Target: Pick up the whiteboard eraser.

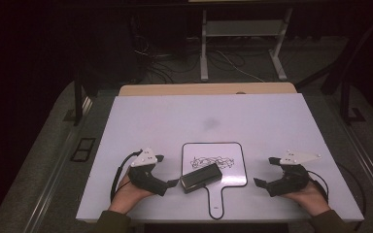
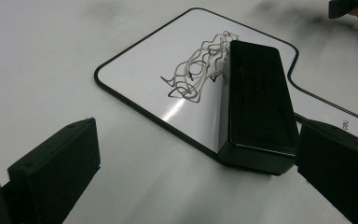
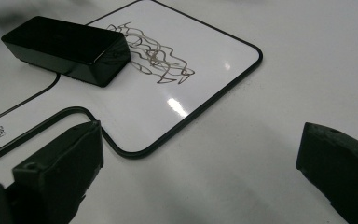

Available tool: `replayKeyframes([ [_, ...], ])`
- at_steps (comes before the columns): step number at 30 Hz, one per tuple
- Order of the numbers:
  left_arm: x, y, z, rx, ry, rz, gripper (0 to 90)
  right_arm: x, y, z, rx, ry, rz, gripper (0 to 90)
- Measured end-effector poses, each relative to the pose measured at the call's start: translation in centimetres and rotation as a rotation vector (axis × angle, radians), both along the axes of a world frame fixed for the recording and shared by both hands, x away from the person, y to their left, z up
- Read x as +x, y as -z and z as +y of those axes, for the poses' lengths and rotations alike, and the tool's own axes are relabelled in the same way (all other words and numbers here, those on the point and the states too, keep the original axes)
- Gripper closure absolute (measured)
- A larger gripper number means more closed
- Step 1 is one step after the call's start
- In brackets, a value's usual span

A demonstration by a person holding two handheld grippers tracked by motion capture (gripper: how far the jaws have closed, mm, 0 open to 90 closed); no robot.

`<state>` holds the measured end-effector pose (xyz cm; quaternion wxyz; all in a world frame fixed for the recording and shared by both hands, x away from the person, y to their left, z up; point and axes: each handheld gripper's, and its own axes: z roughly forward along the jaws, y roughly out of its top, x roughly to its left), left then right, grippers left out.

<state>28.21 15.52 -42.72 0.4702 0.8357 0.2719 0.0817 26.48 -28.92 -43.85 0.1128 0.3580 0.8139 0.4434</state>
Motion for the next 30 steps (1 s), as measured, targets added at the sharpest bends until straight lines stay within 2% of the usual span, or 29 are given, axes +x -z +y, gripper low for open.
replayKeyframes([
  [8, 0.3, -0.3, 0.1, -0.014, -0.007, -0.001, 0.0, -0.2, 0.0, -0.3, 0.008, 0.000, -0.005, 0.0],
  [12, 0.3, -0.4, -0.1, -0.013, -0.008, -0.002, 0.0, -0.2, -0.1, -0.6, 0.028, 0.009, -0.007, 0.0],
  [15, 0.3, -0.7, -0.2, -0.017, 0.001, -0.010, 0.0, -0.2, -0.1, -0.5, 0.022, -0.004, -0.015, 0.0],
  [30, 0.8, -1.3, -1.0, -0.038, 0.011, -0.013, 0.0, -0.2, -0.2, -0.4, 0.028, 0.001, -0.015, 0.0],
])
